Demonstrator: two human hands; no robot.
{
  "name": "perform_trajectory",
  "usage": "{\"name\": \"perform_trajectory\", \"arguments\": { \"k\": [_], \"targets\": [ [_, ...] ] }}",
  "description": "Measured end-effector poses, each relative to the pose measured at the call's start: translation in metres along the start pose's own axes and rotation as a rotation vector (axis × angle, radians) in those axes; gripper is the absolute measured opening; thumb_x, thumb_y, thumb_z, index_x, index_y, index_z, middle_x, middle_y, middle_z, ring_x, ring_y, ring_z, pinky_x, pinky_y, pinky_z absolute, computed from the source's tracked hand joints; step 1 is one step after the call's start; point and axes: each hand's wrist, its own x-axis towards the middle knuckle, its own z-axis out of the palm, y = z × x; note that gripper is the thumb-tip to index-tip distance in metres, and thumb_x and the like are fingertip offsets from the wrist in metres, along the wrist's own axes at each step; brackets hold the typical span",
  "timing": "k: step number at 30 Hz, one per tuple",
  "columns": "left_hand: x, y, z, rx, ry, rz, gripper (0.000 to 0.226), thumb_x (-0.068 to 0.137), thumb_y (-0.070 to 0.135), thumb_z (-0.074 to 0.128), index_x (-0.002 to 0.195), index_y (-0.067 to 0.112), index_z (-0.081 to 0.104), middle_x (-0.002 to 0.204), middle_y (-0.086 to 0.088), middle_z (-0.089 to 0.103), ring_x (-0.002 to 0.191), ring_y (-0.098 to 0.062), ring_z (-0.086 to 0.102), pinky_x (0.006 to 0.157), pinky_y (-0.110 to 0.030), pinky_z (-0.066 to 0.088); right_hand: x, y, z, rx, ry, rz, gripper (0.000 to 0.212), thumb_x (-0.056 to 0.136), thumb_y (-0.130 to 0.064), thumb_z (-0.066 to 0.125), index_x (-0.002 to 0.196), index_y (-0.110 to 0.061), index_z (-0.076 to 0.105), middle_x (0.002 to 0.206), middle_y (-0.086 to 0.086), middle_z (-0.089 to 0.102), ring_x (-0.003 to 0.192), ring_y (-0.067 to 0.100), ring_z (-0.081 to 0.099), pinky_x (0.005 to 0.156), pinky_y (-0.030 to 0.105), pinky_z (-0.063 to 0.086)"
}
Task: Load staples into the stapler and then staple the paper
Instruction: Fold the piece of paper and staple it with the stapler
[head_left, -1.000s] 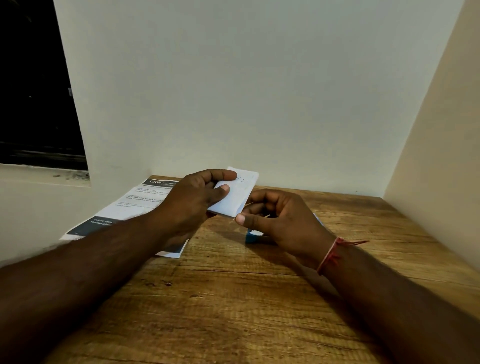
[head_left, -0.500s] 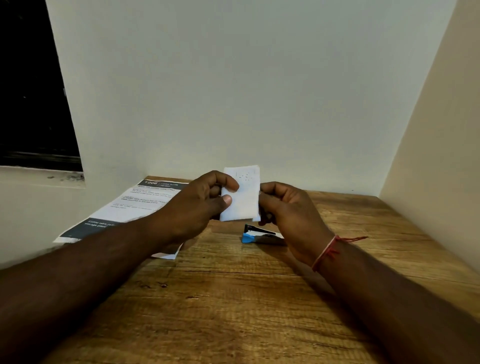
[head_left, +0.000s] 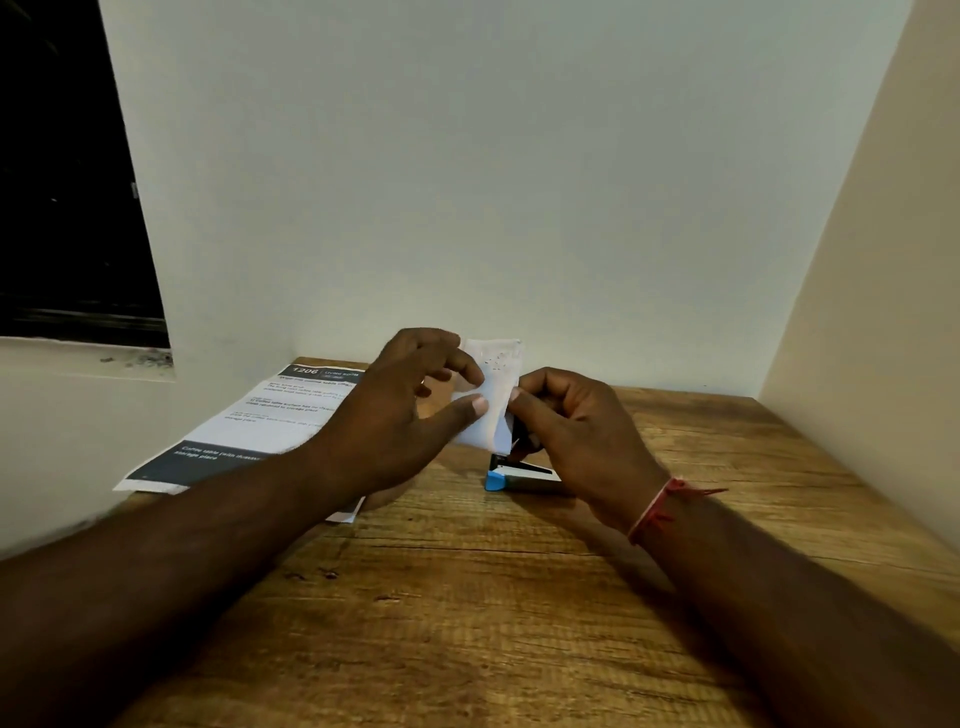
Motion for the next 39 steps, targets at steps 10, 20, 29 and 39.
{"name": "perform_trajectory", "arguments": {
  "k": [10, 20, 29, 39],
  "targets": [
    [-0.004, 0.017, 0.005, -0.049, 0.036, -0.071, 0.022, 0.086, 0.044, 0.095, 0.09, 0.027, 0.081, 0.082, 0.009, 0.081, 0.08, -0.011, 0.079, 0.076, -0.036, 0.068, -0.006, -0.003, 0.003, -0.089, -0.019, -0.087, 0.005, 0.102, -0.01, 0.076, 0.1, -0.01, 0.08, 0.088, 0.007, 0.084, 0.08, 0.017, 0.084, 0.073, 0.029, 0.068],
    [-0.001, 0.017, 0.003, -0.077, 0.009, -0.062, 0.007, 0.101, 0.031, 0.084, 0.105, 0.028, 0.089, 0.09, 0.014, 0.086, 0.086, 0.0, 0.08, 0.074, -0.015, 0.059, -0.006, -0.005, 0.003, -0.114, -0.039, -0.126, 0.009, 0.102, -0.02, 0.078, 0.102, -0.014, 0.084, 0.089, 0.001, 0.085, 0.078, 0.013, 0.083, 0.07, 0.024, 0.065],
    [0.001, 0.013, -0.001, -0.225, -0.05, -0.191, 0.014, 0.104, 0.035, 0.079, 0.099, 0.03, 0.091, 0.085, 0.009, 0.084, 0.085, -0.007, 0.078, 0.082, -0.035, 0.063, -0.005, -0.003, 0.003, -0.088, -0.027, -0.081, 0.012, 0.103, -0.012, 0.074, 0.093, -0.008, 0.076, 0.092, 0.012, 0.081, 0.084, 0.027, 0.08, 0.071, 0.032, 0.068],
    [-0.002, 0.017, 0.003, -0.138, -0.024, -0.111, 0.01, 0.101, 0.03, 0.083, 0.104, 0.029, 0.092, 0.091, 0.014, 0.087, 0.09, -0.007, 0.082, 0.078, -0.03, 0.064, -0.007, -0.008, 0.006, -0.054, -0.032, -0.046, 0.029, 0.109, -0.028, 0.068, 0.089, -0.009, 0.076, 0.078, 0.002, 0.079, 0.074, 0.019, 0.08, 0.069, 0.028, 0.065]
  ]
}}
